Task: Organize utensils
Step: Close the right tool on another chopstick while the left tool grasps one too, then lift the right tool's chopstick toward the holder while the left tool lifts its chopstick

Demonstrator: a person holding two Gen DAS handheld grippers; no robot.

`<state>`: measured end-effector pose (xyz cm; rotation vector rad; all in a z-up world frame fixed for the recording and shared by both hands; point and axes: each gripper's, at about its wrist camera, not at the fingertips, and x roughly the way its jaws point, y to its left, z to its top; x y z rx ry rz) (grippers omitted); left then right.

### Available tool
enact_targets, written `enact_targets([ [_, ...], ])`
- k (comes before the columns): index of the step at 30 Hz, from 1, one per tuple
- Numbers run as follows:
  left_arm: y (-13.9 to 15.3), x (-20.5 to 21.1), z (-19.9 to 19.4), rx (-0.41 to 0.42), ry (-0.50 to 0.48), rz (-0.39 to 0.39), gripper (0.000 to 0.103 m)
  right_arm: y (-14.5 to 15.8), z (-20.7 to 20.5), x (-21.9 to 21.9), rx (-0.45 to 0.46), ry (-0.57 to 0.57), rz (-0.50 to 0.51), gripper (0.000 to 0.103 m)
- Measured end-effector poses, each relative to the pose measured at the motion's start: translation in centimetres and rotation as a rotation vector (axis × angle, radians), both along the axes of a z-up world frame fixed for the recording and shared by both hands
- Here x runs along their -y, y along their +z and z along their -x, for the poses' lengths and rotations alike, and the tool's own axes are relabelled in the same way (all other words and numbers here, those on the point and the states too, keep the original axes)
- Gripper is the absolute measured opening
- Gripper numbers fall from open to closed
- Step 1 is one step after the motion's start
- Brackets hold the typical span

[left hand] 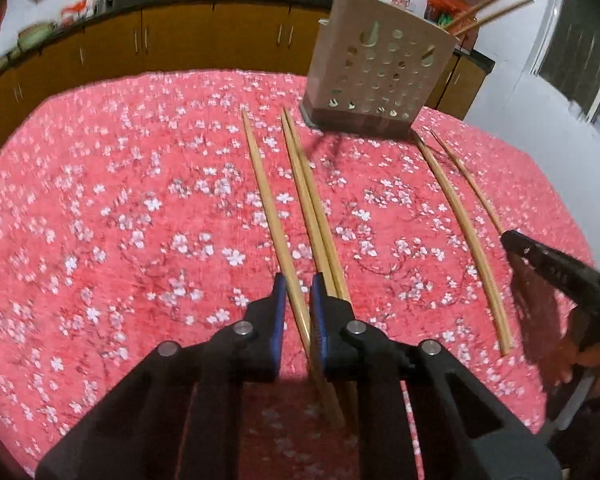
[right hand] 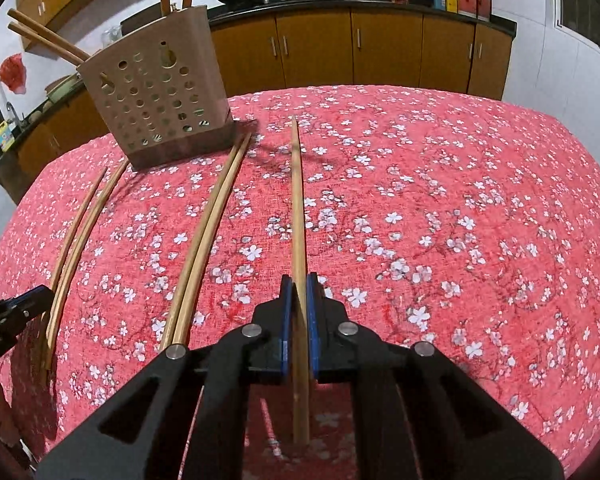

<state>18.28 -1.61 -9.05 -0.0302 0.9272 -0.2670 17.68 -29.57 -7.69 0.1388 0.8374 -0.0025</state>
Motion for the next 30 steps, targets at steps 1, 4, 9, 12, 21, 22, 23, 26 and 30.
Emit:
enact_targets([
  [1,0.0,0.1,0.0,0.001,0.003,-0.009,0.012,0.0,0.0,0.0,0.0,0.001,0.001,0.008],
  [4,-0.2,0.0,-0.5,0.003,0.016,-0.016,0.011,0.1,0.2,-0.1,0.0,0.002,0.002,0.008],
  [9,0.0,-1.2,-1.8,0.007,0.059,-0.053,0.008,0.0,0.4,-0.3,0.0,0.015,0.008,0.008],
  [12,-0.1,-2.6,-3.0,0.011,0.089,-0.061,0.008,0.1,0.1,-0.3,0.001,0.014,0.014,0.008],
  [21,0.0,-3.9,-3.3,0.022,0.09,-0.019,0.01,0.1,-0.9,0.2,0.0,-0.009,-0.005,0.008],
  [22,0.0,-3.9,-3.3,0.021,0.09,-0.017,0.01,0.1,-0.9,0.1,0.0,-0.009,-0.003,0.008],
  [23,0.0,-3.9,-3.3,0.021,0.091,-0.013,0.01,0.1,-1.0,0.0,0.0,-0.009,0.0,0.008],
  [26,0.1,-4.3,-3.2,0.019,0.094,0.006,0.01,0.1,-1.0,-0.1,-0.001,-0.009,0.008,0.008],
  [30,0.2,-5.1,-2.8,0.014,0.101,0.042,0.01,0.0,-1.0,0.0,-0.001,-0.006,0.011,0.008],
])
